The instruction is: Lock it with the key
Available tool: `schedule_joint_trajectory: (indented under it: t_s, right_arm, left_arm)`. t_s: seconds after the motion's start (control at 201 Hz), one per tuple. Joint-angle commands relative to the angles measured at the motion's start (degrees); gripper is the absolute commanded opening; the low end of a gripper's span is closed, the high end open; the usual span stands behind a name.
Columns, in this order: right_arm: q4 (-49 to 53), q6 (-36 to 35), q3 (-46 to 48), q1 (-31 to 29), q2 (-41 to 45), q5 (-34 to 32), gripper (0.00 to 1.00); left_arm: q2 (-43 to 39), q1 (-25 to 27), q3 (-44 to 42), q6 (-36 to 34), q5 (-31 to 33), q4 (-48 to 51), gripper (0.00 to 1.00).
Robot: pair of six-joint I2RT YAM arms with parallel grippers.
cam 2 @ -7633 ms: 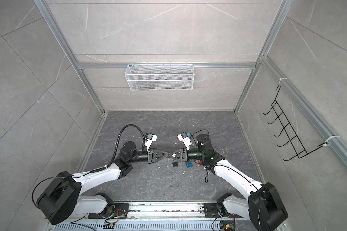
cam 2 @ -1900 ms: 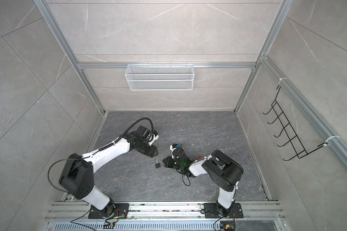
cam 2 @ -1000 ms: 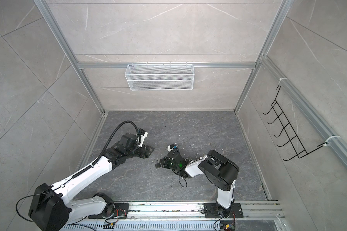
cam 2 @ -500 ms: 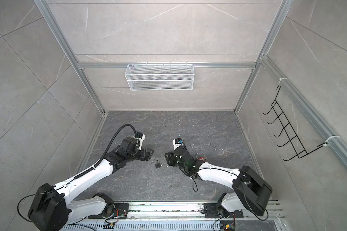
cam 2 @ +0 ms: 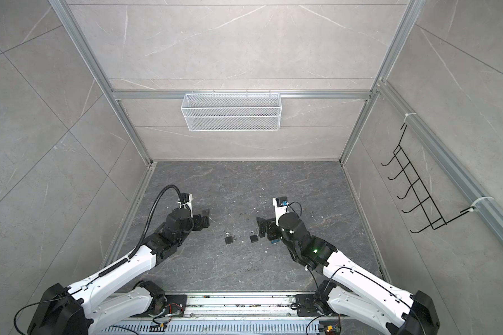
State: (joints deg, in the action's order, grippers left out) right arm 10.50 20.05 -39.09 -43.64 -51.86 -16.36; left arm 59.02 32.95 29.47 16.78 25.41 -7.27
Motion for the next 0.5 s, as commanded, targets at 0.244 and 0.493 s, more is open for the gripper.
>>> schedule_joint_trajectory:
  t_s: [0.244,0.493]
  right_arm:
    - [0.27,-3.20,-0.11,9.88,-2.32,4.61,1.00]
    - [-8.33,-6.75,6.68,11.05,4.56,1.59,1.00]
  left_arm:
    - [12.69,-9.96,-2.78,-28.18,17.09,-30.04,0.99]
    - [15.87,-21.69,-10.25,-22.80,4.05,-36.73,0.99]
